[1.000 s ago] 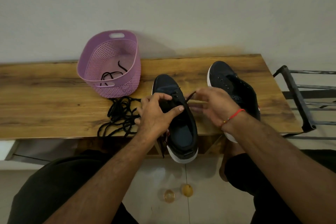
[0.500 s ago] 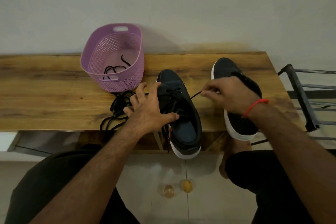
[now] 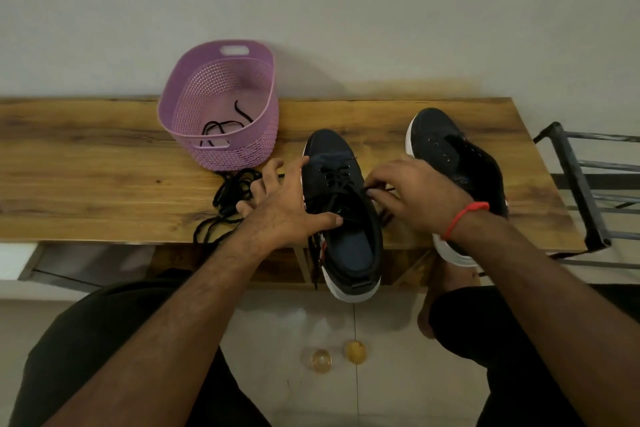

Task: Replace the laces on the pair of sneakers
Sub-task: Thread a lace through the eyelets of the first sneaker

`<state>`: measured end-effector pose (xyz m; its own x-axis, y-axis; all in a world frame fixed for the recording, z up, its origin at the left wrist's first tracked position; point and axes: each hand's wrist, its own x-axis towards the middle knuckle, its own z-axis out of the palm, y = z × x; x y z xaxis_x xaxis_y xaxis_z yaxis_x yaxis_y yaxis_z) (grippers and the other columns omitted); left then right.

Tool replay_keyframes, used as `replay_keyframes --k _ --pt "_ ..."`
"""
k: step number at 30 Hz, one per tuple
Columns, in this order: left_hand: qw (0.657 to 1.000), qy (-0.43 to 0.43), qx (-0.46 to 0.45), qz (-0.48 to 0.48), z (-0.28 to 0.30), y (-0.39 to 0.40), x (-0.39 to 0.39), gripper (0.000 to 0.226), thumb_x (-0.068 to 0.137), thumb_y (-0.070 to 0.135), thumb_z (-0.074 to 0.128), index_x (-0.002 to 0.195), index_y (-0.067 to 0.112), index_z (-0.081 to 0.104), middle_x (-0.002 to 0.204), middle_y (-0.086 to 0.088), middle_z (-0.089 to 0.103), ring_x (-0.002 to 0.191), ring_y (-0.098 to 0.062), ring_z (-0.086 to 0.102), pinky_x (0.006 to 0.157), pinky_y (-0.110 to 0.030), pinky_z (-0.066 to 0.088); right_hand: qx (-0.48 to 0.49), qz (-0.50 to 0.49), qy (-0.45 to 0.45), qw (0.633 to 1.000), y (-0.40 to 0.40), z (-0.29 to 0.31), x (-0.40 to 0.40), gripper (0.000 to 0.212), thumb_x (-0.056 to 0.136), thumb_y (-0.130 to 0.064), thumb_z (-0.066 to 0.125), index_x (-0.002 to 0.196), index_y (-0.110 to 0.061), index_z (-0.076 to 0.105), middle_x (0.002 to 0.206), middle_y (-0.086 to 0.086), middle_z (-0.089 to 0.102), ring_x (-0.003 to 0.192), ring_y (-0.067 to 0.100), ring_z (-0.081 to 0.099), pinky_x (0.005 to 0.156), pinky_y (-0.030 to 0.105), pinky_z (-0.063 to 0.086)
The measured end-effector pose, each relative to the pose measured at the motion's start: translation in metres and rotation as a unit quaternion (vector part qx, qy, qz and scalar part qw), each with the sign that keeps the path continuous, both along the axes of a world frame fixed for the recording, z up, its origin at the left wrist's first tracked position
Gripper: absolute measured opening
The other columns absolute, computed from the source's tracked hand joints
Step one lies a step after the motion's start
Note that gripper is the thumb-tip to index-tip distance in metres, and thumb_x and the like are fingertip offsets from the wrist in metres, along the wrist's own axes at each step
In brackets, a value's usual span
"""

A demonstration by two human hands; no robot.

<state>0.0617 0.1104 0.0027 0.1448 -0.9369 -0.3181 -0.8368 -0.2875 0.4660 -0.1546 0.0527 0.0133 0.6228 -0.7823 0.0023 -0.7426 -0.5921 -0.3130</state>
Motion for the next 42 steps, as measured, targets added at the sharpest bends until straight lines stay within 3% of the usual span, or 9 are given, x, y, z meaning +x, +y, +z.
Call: replay_keyframes --k 6,10,13,20,25,31,34,37,42 --pt "1.0 0.001 0.011 -0.003 0.0 0.0 0.002 0.11 0.067 0.063 0.083 0.152 0.047 0.014 0.16 0.008 0.007 0.142 -0.029 0.018 0.109 -0.054 0.024 0.013 -0.208 0.097 0.973 -0.03 0.02 -0.049 0.018 0.096 -0.025 0.061 0.108 -0.021 0.074 0.11 0.011 0.067 0.1 0.028 0.058 0.088 0.04 0.051" --pt "1.0 0.005 0.015 -0.004 0.0 -0.001 0.001 0.112 0.066 0.064 0.083 0.153 0.047 0.014 0.16 0.009 0.007 0.142 -0.029 0.018 0.11 -0.055 0.024 0.003 -0.06 0.052 0.997 -0.006 0.011 -0.023 0.041 0.098 -0.032 0.056 0.138 -0.025 0.055 0.133 0.002 0.059 0.12 0.026 0.046 0.106 0.044 0.04" --pt "1.0 0.002 0.019 -0.003 -0.001 -0.001 0.002 0.111 0.067 0.065 0.082 0.153 0.047 0.014 0.16 0.008 0.008 0.143 -0.029 0.018 0.112 -0.057 0.024 -0.01 0.004 -0.005 1.0 0.007 0.0 0.0 0.028 0.1 -0.033 0.053 0.125 -0.025 0.064 0.122 -0.006 0.065 0.11 0.018 0.047 0.094 0.03 0.037" --pt "0.999 -0.002 0.036 -0.008 0.003 0.001 0.003 0.108 0.069 0.064 0.082 0.152 0.049 0.015 0.159 0.004 0.014 0.142 -0.029 0.02 0.106 -0.056 0.025 0.023 -0.191 0.127 0.973 -0.026 0.023 -0.046 0.021 0.097 -0.035 0.06 0.11 -0.028 0.074 0.108 0.009 0.063 0.11 0.028 0.047 0.093 0.045 0.048" --pt "0.999 0.004 0.042 -0.006 0.004 0.0 0.0 0.108 0.068 0.064 0.082 0.153 0.047 0.016 0.16 0.005 0.012 0.144 -0.029 0.018 0.109 -0.058 0.024 -0.01 -0.06 0.066 0.996 0.005 0.015 -0.019 0.041 0.098 -0.042 0.052 0.138 -0.032 0.054 0.14 -0.004 0.052 0.122 0.027 0.039 0.103 0.044 0.036" --pt "0.998 -0.001 0.056 0.006 0.006 0.002 -0.001 0.103 0.069 0.065 0.081 0.152 0.047 0.021 0.16 0.003 0.018 0.144 -0.029 0.019 0.108 -0.059 0.024 -0.016 -0.051 0.079 0.995 0.003 0.011 -0.007 0.026 0.1 -0.041 0.051 0.112 -0.028 0.069 0.11 -0.003 0.066 0.105 0.022 0.048 0.093 0.041 0.044" --pt "0.998 0.008 0.059 -0.004 0.011 0.004 -0.002 0.094 0.072 0.064 0.079 0.15 0.046 0.029 0.159 0.004 0.023 0.146 -0.028 0.019 0.11 -0.059 0.022 0.024 -0.091 0.104 0.99 -0.004 0.01 -0.017 0.024 0.099 -0.041 0.054 0.113 -0.029 0.069 0.107 0.004 0.061 0.104 0.022 0.049 0.093 0.043 0.047" --pt "0.994 0.098 0.048 0.005 0.014 0.003 0.003 0.063 0.076 0.063 0.075 0.132 0.044 0.054 0.149 0.003 0.043 0.143 -0.028 0.033 0.114 -0.063 0.026 0.045 -0.043 0.004 0.998 0.0 0.002 -0.012 0.022 0.1 -0.036 0.054 0.114 -0.027 0.068 0.1 -0.014 0.06 0.097 0.009 0.045 0.086 0.03 0.04" --pt "0.987 0.159 0.005 0.028 0.014 0.002 0.008 0.005 0.091 0.041 0.071 0.093 0.037 0.071 0.094 0.017 0.065 0.114 -0.025 0.062 0.108 -0.065 0.036 0.034 -0.007 -0.051 0.998 0.007 -0.006 -0.001 0.015 0.098 -0.033 0.057 0.11 -0.03 0.067 0.099 -0.017 0.06 0.096 0.006 0.047 0.085 0.027 0.039"
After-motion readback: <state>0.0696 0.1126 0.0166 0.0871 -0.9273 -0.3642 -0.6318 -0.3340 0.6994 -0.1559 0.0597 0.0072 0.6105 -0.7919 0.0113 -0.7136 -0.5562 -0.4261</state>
